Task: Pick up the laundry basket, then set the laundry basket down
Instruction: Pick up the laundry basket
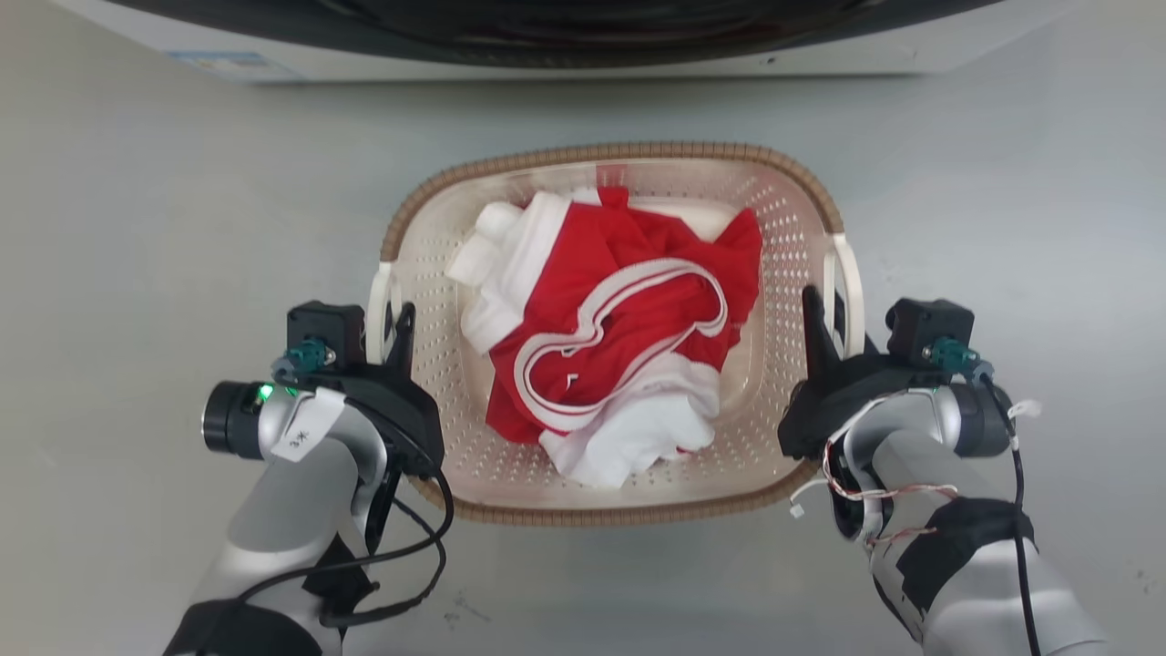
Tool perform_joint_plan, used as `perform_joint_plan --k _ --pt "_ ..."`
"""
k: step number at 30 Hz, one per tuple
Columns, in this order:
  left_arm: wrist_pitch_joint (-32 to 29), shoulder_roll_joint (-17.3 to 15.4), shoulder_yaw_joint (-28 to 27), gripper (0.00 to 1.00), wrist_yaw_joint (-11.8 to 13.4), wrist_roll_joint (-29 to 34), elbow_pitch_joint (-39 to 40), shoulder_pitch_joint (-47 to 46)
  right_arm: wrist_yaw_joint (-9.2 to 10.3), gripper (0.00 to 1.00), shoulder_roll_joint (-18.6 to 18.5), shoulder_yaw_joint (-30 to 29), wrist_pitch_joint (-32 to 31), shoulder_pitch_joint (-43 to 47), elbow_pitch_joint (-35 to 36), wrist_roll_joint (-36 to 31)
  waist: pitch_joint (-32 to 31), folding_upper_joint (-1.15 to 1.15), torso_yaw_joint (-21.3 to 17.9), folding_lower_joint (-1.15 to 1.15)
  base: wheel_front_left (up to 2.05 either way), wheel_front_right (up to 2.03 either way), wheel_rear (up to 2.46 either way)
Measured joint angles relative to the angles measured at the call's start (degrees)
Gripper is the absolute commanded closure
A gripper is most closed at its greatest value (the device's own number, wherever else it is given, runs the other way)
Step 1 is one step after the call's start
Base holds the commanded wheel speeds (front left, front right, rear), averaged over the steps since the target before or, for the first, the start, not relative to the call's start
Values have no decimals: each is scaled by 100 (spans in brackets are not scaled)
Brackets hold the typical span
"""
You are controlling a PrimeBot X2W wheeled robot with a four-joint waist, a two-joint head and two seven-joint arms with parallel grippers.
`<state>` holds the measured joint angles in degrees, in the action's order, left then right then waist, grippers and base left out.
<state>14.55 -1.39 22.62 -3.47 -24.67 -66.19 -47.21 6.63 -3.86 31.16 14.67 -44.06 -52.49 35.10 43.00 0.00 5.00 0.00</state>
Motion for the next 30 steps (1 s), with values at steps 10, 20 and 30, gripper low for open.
perform_joint_plan --k 10,20,30 --pt "-119 8 283 100 0 -213 -83 336 1 100 18 370 -4 302 -307 501 -728 0 -59 0 0 0 0" --pt "-415 5 558 100 -59 -371 -345 861 46 100 37 922 -207 873 -366 1150 -1662 0 -122 -1 0 0 0" --pt "-744 -9 764 100 -111 -582 -454 1551 52 100 41 1438 -586 1482 -393 1671 -2523 0 -198 -1 0 0 0"
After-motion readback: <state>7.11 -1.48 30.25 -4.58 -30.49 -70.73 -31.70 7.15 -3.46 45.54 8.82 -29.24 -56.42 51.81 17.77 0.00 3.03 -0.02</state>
